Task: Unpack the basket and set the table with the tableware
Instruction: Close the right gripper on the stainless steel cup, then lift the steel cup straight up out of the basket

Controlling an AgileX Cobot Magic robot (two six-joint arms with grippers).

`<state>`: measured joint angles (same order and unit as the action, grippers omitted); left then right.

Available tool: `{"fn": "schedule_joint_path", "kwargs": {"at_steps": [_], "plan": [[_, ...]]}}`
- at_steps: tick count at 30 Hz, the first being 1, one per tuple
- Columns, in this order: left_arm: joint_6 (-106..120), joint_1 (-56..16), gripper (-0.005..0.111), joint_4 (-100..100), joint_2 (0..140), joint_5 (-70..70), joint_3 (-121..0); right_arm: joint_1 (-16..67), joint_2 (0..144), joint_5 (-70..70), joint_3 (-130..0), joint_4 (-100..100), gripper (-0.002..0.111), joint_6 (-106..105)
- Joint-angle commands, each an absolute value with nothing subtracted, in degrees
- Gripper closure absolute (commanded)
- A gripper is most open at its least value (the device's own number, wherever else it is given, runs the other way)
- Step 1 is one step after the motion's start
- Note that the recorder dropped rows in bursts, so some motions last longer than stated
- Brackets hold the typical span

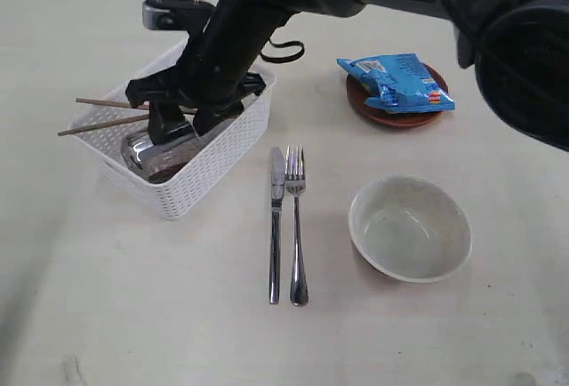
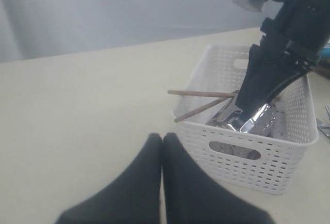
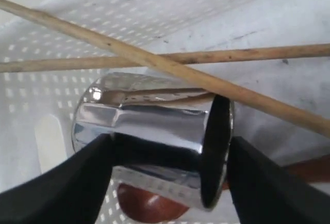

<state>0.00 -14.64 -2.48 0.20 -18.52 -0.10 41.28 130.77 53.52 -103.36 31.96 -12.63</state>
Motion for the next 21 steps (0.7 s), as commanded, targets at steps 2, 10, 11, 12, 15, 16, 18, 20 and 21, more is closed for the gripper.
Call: {"fn": "schedule_joint_path", "kwargs": {"at_steps": [2,10,11,12,15,16,18,20,21], "plan": [[0.00,-15.00,0.107,-2.53,0.00,-18.56,0.00,42.10,134.36,54.12,-102.56,31.67,0.047,-11.86],[0.00,-15.00,0.107,-2.53,0.00,-18.56,0.00,42.10,133.91,56.53,-107.09,31.81,0.101,-13.31],[0.00,-15.00,0.107,-2.53,0.00,-18.56,0.00,42.10,133.69,57.06,-108.07,31.81,0.109,-13.31],[0.00,-15.00,0.107,-2.53,0.00,-18.56,0.00,42.10,133.21,57.88,-109.31,31.94,0.109,-13.31],[0.00,-15.00,0.107,-2.53,0.00,-18.56,0.00,42.10,131.83,60.39,-112.08,31.83,0.109,-13.31],[0.00,-15.00,0.107,-2.53,0.00,-18.56,0.00,42.10,131.37,61.86,-113.06,31.83,0.109,-13.31],[0.00,-15.00,0.107,-2.53,0.00,-18.56,0.00,42.10,130.37,63.81,-113.27,31.83,0.109,-13.31],[0.00,-15.00,0.107,-2.53,0.00,-18.56,0.00,42.10,130.08,65.04,-113.27,31.71,0.109,-13.31],[0.00,-15.00,0.107,-2.53,0.00,-18.56,0.00,42.10,130.09,65.88,-113.27,31.71,0.109,-13.31]]}}
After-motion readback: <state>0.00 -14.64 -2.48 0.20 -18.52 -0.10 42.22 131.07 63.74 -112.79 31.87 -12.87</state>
